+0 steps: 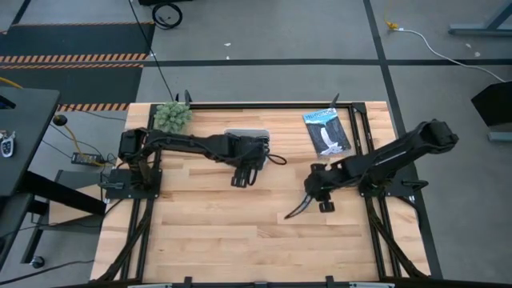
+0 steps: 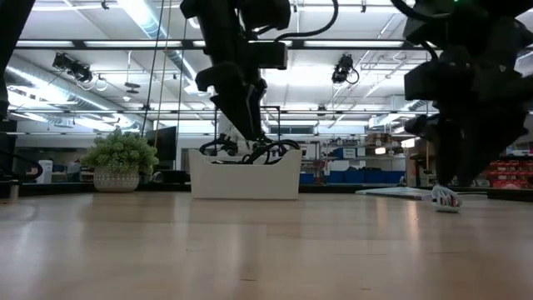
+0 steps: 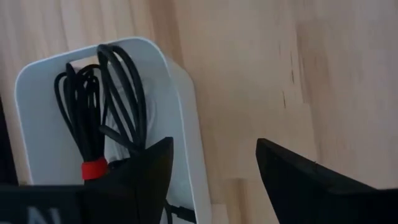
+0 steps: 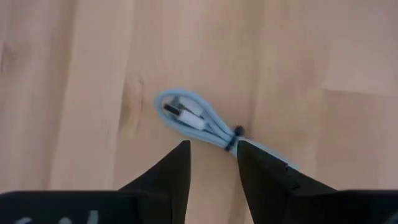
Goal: Pick and place USB-C Cables
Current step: Put the blue charger cable into the white bin
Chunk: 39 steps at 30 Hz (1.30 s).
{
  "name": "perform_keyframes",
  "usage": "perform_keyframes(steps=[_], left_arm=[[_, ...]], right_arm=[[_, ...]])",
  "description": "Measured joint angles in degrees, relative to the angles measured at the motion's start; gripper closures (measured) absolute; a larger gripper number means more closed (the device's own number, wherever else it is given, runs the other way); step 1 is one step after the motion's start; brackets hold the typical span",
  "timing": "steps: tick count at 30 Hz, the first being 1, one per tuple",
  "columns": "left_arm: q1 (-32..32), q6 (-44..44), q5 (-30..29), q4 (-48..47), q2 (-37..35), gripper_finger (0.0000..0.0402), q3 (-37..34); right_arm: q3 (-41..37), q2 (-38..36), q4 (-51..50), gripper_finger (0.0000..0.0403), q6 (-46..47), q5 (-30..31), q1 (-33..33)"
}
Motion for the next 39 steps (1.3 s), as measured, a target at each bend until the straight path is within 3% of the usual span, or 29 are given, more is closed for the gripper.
perform_keyframes(steps=[7, 14, 25, 31, 39], left_arm=[[-1.3, 0.0, -0.1, -0.9, 0.0, 0.0164, 0.0], [-1.2, -0.6, -0.2, -1.3, 0.0, 0.0164, 0.0], [-1.2, -1.5, -0.2, -1.5, 0.0, 0.0164, 0.0], [-1.2, -1.5, -0.1, -1.7, 0.0, 0.0164, 0.0], [-1.2, -1.6, 1.0, -1.7, 0.0, 0.0164, 0.0]], right_arm=[[5.0, 6.2, -1.4, 0.0245, -10.7, 2.3, 1.5], [12.5, 12.8, -14.0, 0.0217, -18.2, 7.5, 1.4], [14.1, 20.2, -14.8, 0.0185, -25.0, 7.5, 1.4], [14.0, 20.1, -14.7, 0.0230, -25.9, 7.2, 1.4], [14.0, 20.1, -13.7, 0.0350, -24.0, 5.9, 1.4]])
